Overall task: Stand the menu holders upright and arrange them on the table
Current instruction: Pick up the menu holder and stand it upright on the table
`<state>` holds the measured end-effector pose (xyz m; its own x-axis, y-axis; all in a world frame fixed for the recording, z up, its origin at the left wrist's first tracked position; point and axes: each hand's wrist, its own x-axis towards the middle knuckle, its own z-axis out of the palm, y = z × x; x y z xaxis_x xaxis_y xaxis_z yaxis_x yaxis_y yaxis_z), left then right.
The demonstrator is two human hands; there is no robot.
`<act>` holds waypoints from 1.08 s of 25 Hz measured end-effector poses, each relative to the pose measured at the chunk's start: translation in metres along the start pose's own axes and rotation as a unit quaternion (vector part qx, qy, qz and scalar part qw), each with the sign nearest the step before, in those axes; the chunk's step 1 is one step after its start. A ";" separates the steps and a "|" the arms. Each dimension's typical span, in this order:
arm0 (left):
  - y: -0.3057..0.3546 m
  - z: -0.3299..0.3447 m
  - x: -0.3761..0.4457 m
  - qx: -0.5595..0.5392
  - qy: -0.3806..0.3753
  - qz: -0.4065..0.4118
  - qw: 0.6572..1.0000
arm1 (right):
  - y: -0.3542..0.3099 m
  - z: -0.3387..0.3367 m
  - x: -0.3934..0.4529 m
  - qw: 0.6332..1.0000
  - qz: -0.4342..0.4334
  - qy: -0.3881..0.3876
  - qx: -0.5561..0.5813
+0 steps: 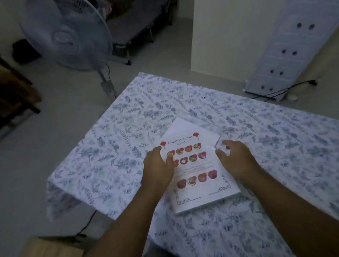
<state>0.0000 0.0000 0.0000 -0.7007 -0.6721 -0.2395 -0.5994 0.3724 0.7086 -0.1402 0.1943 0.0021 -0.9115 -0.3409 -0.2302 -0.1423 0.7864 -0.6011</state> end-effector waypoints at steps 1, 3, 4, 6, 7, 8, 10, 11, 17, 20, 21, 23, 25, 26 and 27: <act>-0.011 0.005 0.010 -0.030 -0.005 -0.040 0.999 | 0.002 0.007 0.008 0.998 0.056 -0.008 0.018; -0.028 0.010 0.024 -0.084 -0.040 -0.116 0.989 | 0.005 0.017 0.016 0.991 0.133 -0.025 0.020; -0.038 0.012 0.031 -0.105 -0.061 -0.151 0.981 | 0.005 0.021 0.017 0.988 0.151 -0.030 0.021; -0.054 0.017 0.042 -0.145 -0.088 -0.191 0.967 | 0.004 0.032 0.018 0.985 0.168 -0.026 0.032; -0.061 0.019 0.048 -0.164 -0.096 -0.195 0.962 | 0.004 0.036 0.018 0.983 0.178 -0.019 0.043; -0.061 0.016 0.051 -0.173 -0.104 -0.200 0.959 | 0.003 0.038 0.018 0.981 0.185 -0.004 0.049; -0.062 0.014 0.055 -0.179 -0.124 -0.200 0.955 | 0.003 0.038 0.020 0.979 0.194 0.001 0.069; -0.063 0.013 0.055 -0.176 -0.130 -0.193 0.957 | 0.000 0.036 0.019 0.978 0.195 -0.004 0.078; -0.042 -0.002 0.019 -0.175 -0.176 -0.126 0.961 | 0.020 0.000 -0.026 0.966 0.217 -0.032 0.140; -0.009 0.001 -0.012 -0.176 -0.201 -0.064 0.961 | 0.049 -0.036 -0.069 0.962 0.205 -0.003 0.178; 0.005 0.006 -0.020 -0.182 -0.209 -0.040 0.960 | 0.059 -0.050 -0.080 0.959 0.200 0.024 0.198; 0.038 0.019 -0.032 -0.197 -0.232 0.014 0.952 | 0.080 -0.077 -0.097 0.945 0.185 0.095 0.252; 0.070 0.042 -0.037 -0.211 -0.242 0.074 0.944 | 0.105 -0.102 -0.106 0.928 0.158 0.162 0.296; 0.084 0.053 -0.036 -0.214 -0.238 0.100 0.942 | 0.116 -0.111 -0.108 0.920 0.146 0.187 0.313; 0.097 0.066 -0.036 -0.215 -0.231 0.127 0.940 | 0.126 -0.119 -0.110 0.912 0.134 0.213 0.324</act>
<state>-0.0586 0.1024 0.0341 -0.9531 -0.2097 -0.2183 -0.2474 0.1240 0.9610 -0.1036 0.3918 0.0430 -0.9667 0.1591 -0.2006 0.2405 0.2958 -0.9245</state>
